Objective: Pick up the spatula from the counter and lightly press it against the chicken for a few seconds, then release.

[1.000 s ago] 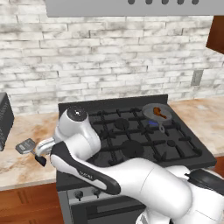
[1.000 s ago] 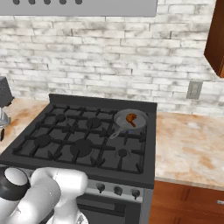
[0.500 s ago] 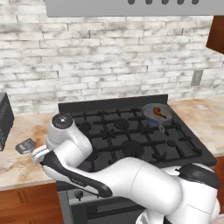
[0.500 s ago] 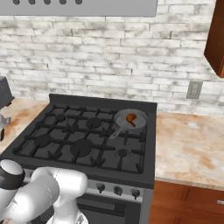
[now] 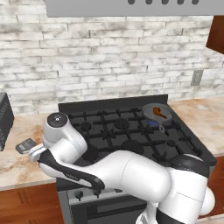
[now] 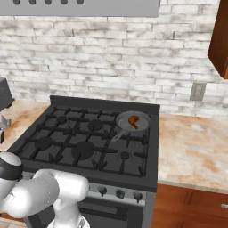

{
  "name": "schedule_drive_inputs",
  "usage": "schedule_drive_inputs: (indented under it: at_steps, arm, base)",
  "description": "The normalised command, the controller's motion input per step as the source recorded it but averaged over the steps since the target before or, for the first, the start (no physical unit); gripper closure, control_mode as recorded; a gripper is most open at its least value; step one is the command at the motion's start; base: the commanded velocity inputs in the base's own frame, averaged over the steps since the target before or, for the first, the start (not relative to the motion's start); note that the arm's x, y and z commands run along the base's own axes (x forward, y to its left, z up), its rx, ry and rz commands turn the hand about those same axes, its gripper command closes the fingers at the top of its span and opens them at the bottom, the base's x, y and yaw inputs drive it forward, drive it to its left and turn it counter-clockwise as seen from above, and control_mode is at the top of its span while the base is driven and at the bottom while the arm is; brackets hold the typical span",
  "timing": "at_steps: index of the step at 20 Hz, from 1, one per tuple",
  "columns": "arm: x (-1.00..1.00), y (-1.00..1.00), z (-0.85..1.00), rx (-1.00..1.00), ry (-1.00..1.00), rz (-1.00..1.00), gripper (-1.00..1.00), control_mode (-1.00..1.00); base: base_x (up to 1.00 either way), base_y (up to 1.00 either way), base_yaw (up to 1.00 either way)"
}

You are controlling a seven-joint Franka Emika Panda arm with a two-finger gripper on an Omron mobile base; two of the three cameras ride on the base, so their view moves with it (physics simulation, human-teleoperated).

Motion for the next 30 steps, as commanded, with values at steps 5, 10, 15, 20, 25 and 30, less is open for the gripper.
schedule_drive_inputs:
  at_steps: [5,10,15,20,25,30]
  arm:
    - [0.16,0.07,-0.16,0.0,0.0,0.0,-1.0,-1.0]
    - [0.12,0.1,-0.26,0.0,0.0,0.0,-1.0,-1.0]
    - [0.13,0.06,-0.15,0.04,0.0,0.0,-1.0,-1.0]
    - [0.16,0.05,-0.1,0.04,0.0,0.0,-1.0,-1.0]
    - [0.13,0.12,-0.14,0.0,0.01,0.0,-1.0,-1.0]
    - [0.19,0.13,-0.15,0.0,0.11,0.0,-1.0,-1.0]
  base:
    - [0.0,0.0,0.0]
    - [0.0,0.0,0.0]
    - [0.0,0.0,0.0]
    - [0.0,0.0,0.0]
    - [0.0,0.0,0.0]
    - [0.0,0.0,0.0]
